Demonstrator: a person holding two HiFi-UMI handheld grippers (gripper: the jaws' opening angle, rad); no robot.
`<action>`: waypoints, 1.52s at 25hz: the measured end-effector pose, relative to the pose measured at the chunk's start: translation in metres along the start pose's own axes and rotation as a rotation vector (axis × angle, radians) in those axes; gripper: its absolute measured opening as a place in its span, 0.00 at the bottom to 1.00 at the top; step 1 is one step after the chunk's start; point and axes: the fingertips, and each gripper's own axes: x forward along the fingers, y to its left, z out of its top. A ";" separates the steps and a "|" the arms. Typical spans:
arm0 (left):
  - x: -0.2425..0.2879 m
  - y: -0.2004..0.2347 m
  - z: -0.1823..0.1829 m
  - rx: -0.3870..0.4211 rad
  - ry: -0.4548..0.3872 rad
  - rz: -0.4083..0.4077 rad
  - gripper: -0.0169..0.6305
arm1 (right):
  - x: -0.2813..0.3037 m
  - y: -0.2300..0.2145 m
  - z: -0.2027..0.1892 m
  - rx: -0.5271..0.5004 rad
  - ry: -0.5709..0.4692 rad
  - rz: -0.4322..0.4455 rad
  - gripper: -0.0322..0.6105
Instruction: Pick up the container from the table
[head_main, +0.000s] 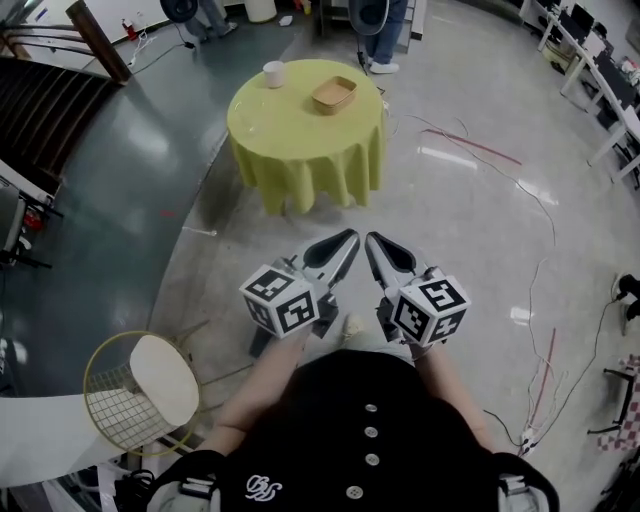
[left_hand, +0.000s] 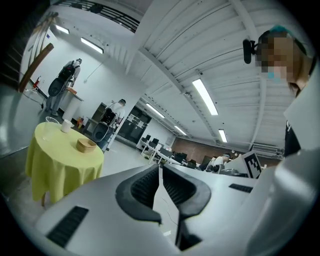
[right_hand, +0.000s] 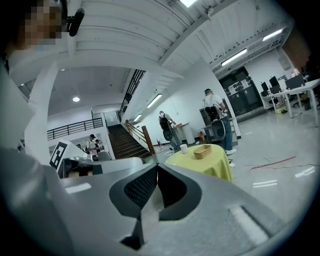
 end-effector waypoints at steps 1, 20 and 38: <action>0.005 0.006 0.003 0.002 -0.003 0.006 0.07 | 0.005 -0.006 0.004 -0.003 -0.001 0.002 0.06; 0.059 0.044 -0.004 -0.072 -0.003 0.049 0.07 | 0.028 -0.063 -0.001 0.026 0.071 0.026 0.06; 0.079 0.077 -0.004 -0.098 0.006 0.057 0.07 | 0.052 -0.090 -0.007 0.055 0.113 0.018 0.06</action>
